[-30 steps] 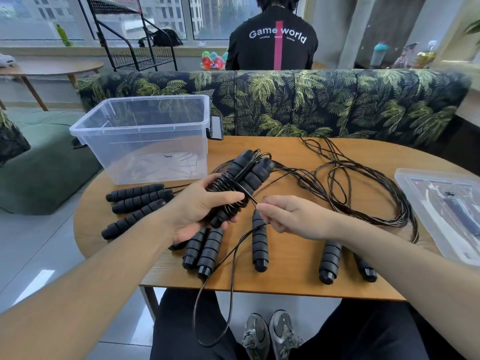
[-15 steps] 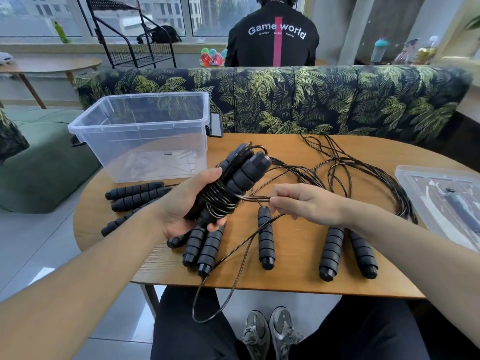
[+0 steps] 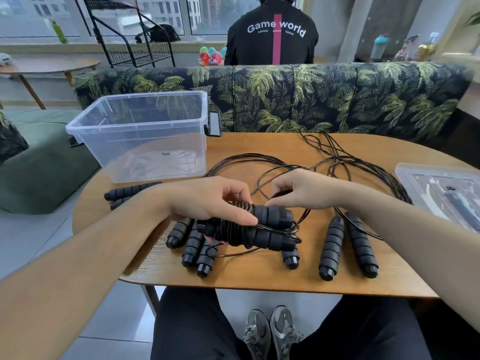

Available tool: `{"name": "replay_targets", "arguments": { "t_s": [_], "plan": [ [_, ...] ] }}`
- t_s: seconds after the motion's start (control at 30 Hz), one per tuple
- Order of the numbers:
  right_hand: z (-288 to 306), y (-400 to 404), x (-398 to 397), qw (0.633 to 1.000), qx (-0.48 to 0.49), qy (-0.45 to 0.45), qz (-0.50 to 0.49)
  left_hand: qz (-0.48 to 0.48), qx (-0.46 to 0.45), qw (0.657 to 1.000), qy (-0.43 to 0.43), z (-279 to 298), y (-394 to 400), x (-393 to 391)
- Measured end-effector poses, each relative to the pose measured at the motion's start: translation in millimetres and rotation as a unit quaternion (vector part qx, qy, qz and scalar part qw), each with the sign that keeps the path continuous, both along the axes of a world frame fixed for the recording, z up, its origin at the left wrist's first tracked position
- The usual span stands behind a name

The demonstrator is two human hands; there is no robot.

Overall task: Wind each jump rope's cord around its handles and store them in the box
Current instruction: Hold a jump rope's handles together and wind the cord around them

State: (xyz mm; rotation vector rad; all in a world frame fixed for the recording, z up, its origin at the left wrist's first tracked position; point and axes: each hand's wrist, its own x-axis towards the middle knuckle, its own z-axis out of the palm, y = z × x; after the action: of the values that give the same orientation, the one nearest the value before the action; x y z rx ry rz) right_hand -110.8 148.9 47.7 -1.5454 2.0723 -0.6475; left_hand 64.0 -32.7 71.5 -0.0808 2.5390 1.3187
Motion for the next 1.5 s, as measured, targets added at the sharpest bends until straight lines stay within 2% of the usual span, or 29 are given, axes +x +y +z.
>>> {"name": "replay_targets", "arguments": {
  "t_s": [0.17, 0.23, 0.33, 0.43, 0.53, 0.6, 0.7, 0.87, 0.97, 1.03, 1.1, 1.17, 1.23, 1.5],
  "plan": [
    [15, 3, 3, 0.998, 0.041, -0.055, 0.011, -0.032, -0.202, 0.978, -0.036, 7, 11, -6],
    [19, 1, 8, 0.999, 0.041, -0.032, 0.005, -0.029, -0.267, 0.962, -0.048, 4, 15, -8],
    [21, -7, 20, 0.999, 0.029, 0.014, -0.024, -0.005, -0.299, 0.953, -0.058, -3, 14, -9],
    [19, -9, 32, 0.997, 0.006, 0.035, -0.064, -0.012, -0.362, 0.931, -0.039, -4, 13, -8],
    [19, -11, 42, 0.993, -0.023, 0.076, -0.092, 0.022, -0.389, 0.921, -0.006, -7, 11, -8],
    [21, -14, 46, 0.988, -0.046, 0.100, -0.110, 0.065, -0.365, 0.928, 0.030, -13, 9, -7],
    [23, -18, 49, 0.984, -0.071, 0.077, -0.145, 0.135, -0.318, 0.934, 0.091, -20, 8, -3],
    [21, -16, 53, 0.990, -0.039, -0.005, -0.134, 0.211, -0.238, 0.941, 0.116, -29, 13, -2],
    [17, -13, 56, 0.992, -0.038, 0.002, -0.124, 0.234, -0.182, 0.946, 0.133, -36, 13, -5],
    [14, -12, 58, 0.992, -0.043, 0.005, -0.123, 0.258, -0.114, 0.951, 0.129, -36, 16, -5],
    [12, -11, 60, 0.991, -0.052, -0.005, -0.127, 0.292, 0.012, 0.949, 0.117, -37, 17, -6],
    [9, -8, 60, 0.990, -0.062, -0.019, -0.126, 0.312, 0.145, 0.934, 0.093, -35, 21, -4],
    [7, -5, 60, 0.990, -0.068, -0.039, -0.116, 0.317, 0.225, 0.919, 0.068, -33, 24, 0],
    [-1, 7, 52, 0.993, -0.044, -0.079, -0.076, 0.329, 0.349, 0.877, -0.006, -29, 29, 12]
  ]
}}
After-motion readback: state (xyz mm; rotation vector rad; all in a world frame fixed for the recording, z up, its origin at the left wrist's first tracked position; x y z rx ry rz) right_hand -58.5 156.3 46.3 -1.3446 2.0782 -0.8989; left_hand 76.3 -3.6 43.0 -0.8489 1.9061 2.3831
